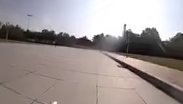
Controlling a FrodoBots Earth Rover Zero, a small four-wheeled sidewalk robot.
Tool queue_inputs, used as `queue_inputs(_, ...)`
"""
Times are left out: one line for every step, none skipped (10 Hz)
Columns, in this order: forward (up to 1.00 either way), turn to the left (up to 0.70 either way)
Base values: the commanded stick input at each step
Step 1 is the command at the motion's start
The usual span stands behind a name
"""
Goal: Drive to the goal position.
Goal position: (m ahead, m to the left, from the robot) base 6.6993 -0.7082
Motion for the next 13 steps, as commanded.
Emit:
queue_inputs(0.04, 0.0)
queue_inputs(0.33, 0.0)
queue_inputs(0.63, 0.0)
queue_inputs(0.26, 0.0)
queue_inputs(0.0, 0.0)
queue_inputs(0.0, 0.0)
queue_inputs(0.0, 0.0)
queue_inputs(0.0, 0.0)
queue_inputs(0.43, 0.0)
queue_inputs(0.7, 0.0)
queue_inputs(0.7, 0.0)
queue_inputs(0.7, 0.0)
queue_inputs(0.7, 0.0)
